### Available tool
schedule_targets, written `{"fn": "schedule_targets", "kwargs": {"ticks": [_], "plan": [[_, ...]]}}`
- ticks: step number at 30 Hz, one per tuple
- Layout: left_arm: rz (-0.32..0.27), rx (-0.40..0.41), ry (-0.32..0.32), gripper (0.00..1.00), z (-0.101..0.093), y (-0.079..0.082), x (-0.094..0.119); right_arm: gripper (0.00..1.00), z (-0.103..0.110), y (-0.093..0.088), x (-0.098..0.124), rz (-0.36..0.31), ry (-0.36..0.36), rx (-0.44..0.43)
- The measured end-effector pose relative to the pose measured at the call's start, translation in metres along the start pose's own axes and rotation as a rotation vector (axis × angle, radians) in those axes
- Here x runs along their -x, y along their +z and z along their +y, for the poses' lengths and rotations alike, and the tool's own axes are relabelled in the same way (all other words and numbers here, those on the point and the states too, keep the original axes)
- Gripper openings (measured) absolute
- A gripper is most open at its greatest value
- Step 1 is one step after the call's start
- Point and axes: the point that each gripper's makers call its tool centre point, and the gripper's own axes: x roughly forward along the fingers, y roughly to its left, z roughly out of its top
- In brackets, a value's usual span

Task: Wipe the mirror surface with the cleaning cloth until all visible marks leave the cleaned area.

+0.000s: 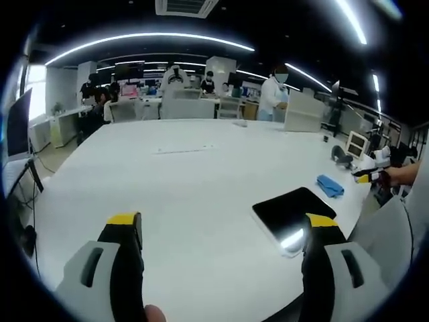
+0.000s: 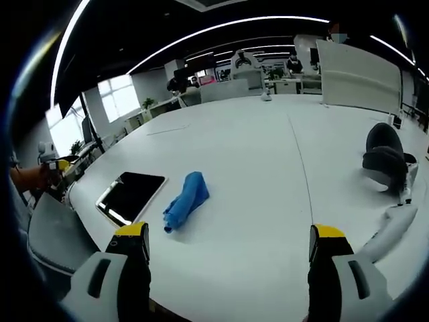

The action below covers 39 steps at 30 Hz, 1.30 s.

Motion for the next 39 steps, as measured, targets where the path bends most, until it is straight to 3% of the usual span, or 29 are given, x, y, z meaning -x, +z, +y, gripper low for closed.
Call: {"fn": "schedule_targets", "kwargs": {"ticks": [16,27,39], "plan": [[0.006,-0.01,-0.017,0.99,-0.001,0.001,-0.002,0.98,0.003,-0.01,0.01,0.013,-0.022,-0.017],[0.013,-0.008,-0.024,0.99,-0.007,-0.006,0.0,0.98,0.001,-0.004,0.015,0.003,-0.025,-0.006],[0.003,-0.013,-0.021,0.99,-0.006,0.004,0.001,0.98,0.0,-0.003,0.02,-0.012,-0.023,0.009]]}}
